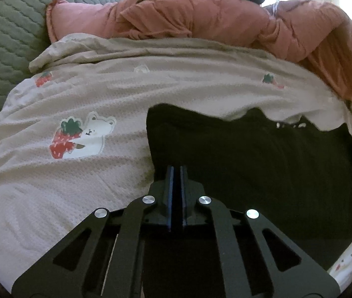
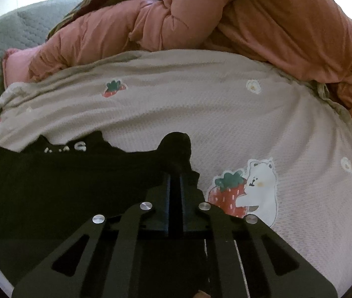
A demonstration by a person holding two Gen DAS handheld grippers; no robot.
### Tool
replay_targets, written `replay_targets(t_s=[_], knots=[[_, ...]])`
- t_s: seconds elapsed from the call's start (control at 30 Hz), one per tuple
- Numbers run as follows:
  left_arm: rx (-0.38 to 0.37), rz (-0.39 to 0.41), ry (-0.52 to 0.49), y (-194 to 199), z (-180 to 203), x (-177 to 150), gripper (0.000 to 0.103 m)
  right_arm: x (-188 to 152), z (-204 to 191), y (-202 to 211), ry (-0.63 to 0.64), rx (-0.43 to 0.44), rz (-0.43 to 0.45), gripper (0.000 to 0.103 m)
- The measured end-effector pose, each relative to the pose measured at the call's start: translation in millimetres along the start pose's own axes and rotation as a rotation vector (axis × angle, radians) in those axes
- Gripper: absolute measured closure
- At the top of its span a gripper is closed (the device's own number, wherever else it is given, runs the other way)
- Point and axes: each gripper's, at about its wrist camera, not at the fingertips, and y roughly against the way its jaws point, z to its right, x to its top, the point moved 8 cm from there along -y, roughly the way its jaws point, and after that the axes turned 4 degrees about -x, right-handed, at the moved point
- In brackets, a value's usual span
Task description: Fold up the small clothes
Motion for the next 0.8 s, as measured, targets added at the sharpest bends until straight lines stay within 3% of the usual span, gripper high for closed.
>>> replay_targets(t_s=[0.17,0.27,0.53,0.8], knots=[[-0.026,0.102,0.009,23,1,22,0.103,21,7,17,-0.035,0.028,0.073,0.098],[-0.010,0.118,0.005,21,-2,30,0.103,26,12,11,-0.031,0.005,0.070,0.098],[0.060,-0.010,-0.019,-24,-12,0,0.099,-6,15,-34,0.024,-0.099,-0.048,0.095],[0.067,-0.018,-0.006,-19,-15,-8,0.088,-13,14,-33,0.098,-0.198,-0.047,0.082]])
